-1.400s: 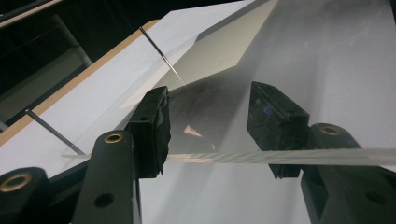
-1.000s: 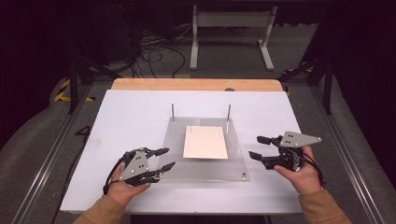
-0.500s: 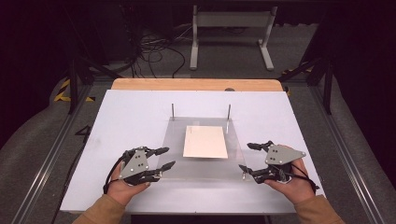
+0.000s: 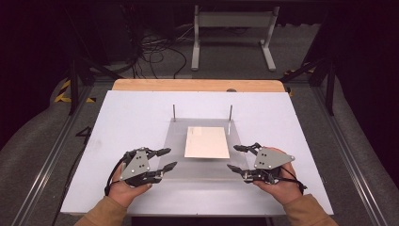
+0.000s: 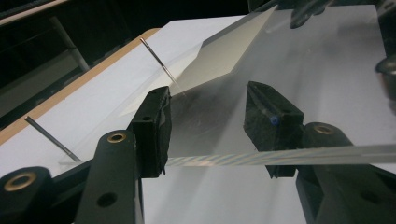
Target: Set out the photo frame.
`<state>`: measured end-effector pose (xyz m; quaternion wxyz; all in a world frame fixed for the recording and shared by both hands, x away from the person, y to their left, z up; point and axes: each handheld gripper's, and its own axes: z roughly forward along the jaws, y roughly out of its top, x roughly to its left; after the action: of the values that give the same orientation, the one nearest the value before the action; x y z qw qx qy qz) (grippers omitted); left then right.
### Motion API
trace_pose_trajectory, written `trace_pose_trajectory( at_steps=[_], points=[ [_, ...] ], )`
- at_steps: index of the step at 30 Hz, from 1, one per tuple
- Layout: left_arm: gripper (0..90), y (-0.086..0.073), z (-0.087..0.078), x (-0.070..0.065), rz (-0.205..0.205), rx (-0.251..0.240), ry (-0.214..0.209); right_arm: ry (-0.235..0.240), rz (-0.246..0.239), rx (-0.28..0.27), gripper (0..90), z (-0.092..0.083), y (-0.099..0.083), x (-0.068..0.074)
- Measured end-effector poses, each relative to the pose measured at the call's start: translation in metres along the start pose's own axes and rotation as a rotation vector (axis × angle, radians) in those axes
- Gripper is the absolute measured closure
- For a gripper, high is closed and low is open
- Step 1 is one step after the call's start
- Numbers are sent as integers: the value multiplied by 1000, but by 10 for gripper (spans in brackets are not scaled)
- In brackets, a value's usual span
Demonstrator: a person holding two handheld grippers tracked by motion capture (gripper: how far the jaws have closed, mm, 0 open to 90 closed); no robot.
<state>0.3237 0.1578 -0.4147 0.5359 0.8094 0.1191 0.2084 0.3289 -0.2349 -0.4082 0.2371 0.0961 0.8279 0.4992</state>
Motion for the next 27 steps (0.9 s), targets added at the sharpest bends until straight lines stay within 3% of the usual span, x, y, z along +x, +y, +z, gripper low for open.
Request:
trace_pose_trajectory(
  at_steps=[3,6,10,13,17,27],
  points=[
    [516,0,0,1,5,-3,2,-11,11,-35,496,3,-3,-1],
    [520,1,0,1,0,-7,2,-27,8,-51,543,2,-3,-2],
    [524,1,0,1,-2,-9,4,-18,30,-71,544,2,-4,-4],
    [544,3,0,1,24,-9,12,-15,48,-88,551,2,-5,-5],
    [556,5,-1,2,19,-19,14,-31,32,-86,580,1,-1,-6],
    [597,14,-2,2,79,-24,48,-43,34,-78,595,-2,6,-12]
  ],
)
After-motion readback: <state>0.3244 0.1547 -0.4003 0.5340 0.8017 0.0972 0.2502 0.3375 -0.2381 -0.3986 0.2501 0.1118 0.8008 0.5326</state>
